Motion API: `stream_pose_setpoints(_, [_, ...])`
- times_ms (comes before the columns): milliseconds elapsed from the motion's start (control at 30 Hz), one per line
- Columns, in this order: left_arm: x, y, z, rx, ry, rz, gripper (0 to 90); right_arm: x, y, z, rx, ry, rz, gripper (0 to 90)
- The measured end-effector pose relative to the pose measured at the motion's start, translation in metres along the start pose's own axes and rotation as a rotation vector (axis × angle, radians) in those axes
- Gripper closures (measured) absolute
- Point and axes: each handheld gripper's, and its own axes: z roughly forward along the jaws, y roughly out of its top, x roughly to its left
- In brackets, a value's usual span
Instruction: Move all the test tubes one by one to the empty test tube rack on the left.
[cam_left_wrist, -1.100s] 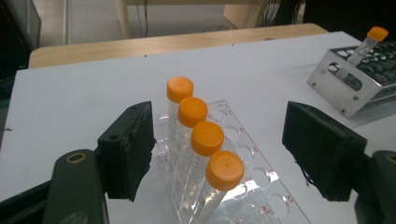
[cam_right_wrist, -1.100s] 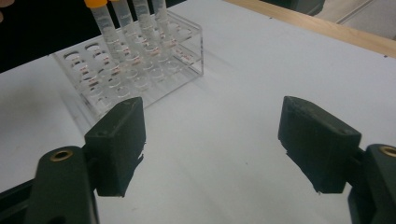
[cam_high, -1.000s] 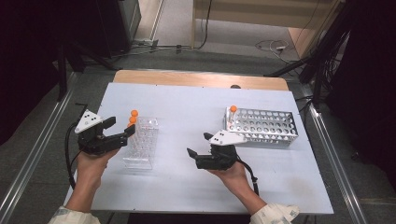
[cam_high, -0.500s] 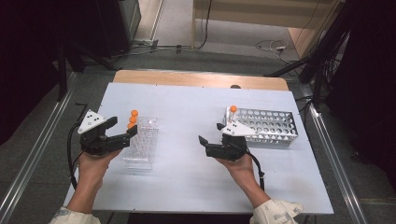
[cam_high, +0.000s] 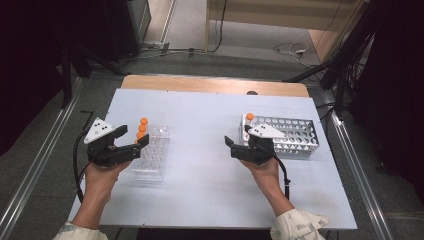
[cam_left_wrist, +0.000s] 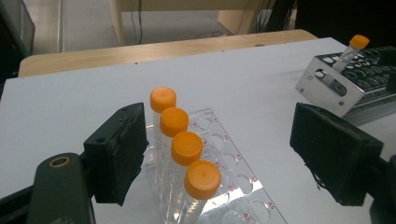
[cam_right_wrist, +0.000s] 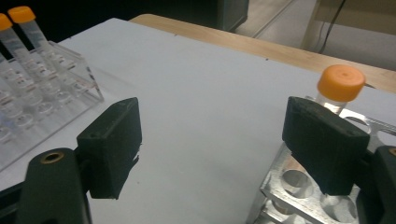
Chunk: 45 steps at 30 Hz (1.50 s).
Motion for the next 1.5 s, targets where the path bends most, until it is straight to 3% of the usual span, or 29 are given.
stream_pose_setpoints(333, [-0.001, 0.0, 0.001, -0.002, -0.004, -0.004, 19.6, -0.02, -0.001, 0.004, -0.006, -0.086, 0.045, 17.7])
stream_pose_setpoints(800, [-0.002, -0.001, 0.002, 0.002, -0.01, -0.001, 19.7, -0.042, -0.004, 0.012, -0.012, -0.162, 0.096, 18.6])
stream_pose_setpoints(1033, [-0.004, -0.001, 0.003, 0.001, -0.01, 0.004, 19.8, -0.046, -0.006, 0.019, 0.001, -0.173, 0.089, 36.4])
stream_pose_setpoints(1500, [-0.005, -0.002, 0.004, 0.003, -0.015, 0.008, 19.8, -0.05, -0.01, 0.037, 0.013, -0.193, 0.076, 59.9])
